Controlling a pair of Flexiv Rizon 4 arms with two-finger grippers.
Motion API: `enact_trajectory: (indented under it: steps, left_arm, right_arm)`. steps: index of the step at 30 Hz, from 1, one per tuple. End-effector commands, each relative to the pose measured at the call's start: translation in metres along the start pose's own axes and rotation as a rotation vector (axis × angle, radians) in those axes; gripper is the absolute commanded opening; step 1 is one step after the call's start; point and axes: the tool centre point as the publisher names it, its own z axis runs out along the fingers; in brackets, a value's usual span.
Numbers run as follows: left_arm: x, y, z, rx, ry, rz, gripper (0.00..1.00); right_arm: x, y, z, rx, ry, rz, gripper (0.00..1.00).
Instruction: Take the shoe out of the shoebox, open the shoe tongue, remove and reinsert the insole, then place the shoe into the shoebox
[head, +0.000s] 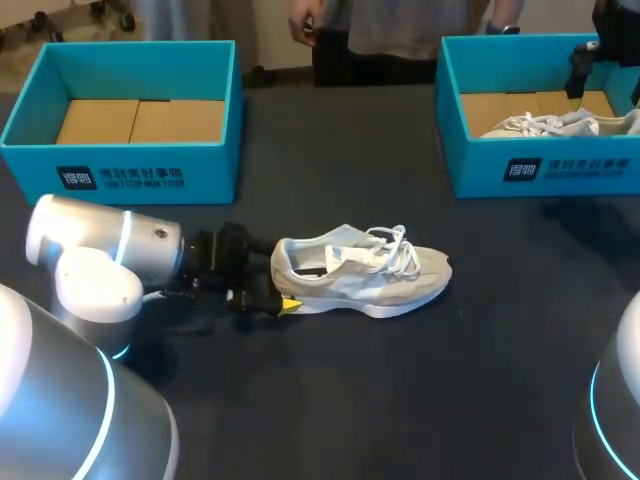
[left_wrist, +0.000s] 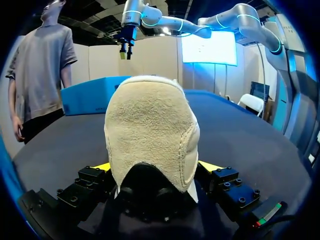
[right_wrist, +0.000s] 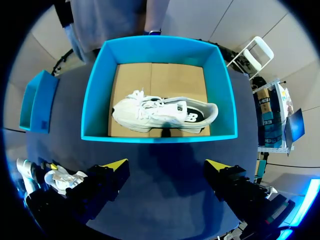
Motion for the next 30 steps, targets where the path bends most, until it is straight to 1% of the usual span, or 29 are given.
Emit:
enact_trajectory:
  steps: [1, 2, 3, 4, 5, 14, 25, 26, 27, 29, 30]
  left_arm:
    - [0.002, 0.002, 0.002, -0.002, 0.0, 0.001, 0.82]
    - [0.002, 0.002, 0.002, -0.002, 0.0, 0.001, 0.75]
    - [0.002, 0.002, 0.002, -0.004, -0.001, 0.001, 0.76]
    - [0.002, 0.002, 0.002, -0.004, -0.002, 0.002, 0.79]
    - [0.002, 0.001, 0.001, -0.004, -0.002, 0.003, 1.0]
    - [0.005, -0.001, -0.007, 0.002, 0.018, 0.012, 1.0]
    - [-0.001, 0.004, 0.003, -0.003, 0.006, -0.008, 1.0]
    - [-0.001, 0.004, 0.004, 0.005, 0.009, -0.014, 0.87]
    - [-0.001, 0.004, 0.004, 0.012, 0.008, -0.024, 0.64]
    - [-0.001, 0.004, 0.004, 0.015, 0.006, -0.029, 0.34]
    - [-0.001, 0.004, 0.004, 0.015, 0.006, -0.029, 0.28]
  right_arm:
    - [0.0, -0.001, 0.0, -0.002, 0.0, 0.001, 1.0]
    - [0.0, -0.001, 0.0, -0.002, 0.0, 0.001, 1.0]
    - [0.0, -0.001, 0.0, -0.002, 0.0, 0.001, 1.0]
    - [0.0, -0.001, 0.0, -0.002, 0.0, 0.001, 1.0]
    - [0.0, -0.001, 0.0, -0.002, 0.0, 0.001, 1.0]
    - [0.0, -0.001, 0.0, -0.002, 0.0, 0.001, 1.0]
    - [0.0, -0.001, 0.0, -0.002, 0.0, 0.001, 1.0]
    - [0.0, -0.001, 0.0, -0.002, 0.0, 0.001, 1.0]
    - [0.0, -0.001, 0.0, -0.002, 0.0, 0.001, 1.0]
    - [0.0, -0.001, 0.0, -0.002, 0.0, 0.001, 1.0]
    - [0.0, -0.001, 0.0, -0.002, 0.0, 0.001, 1.0]
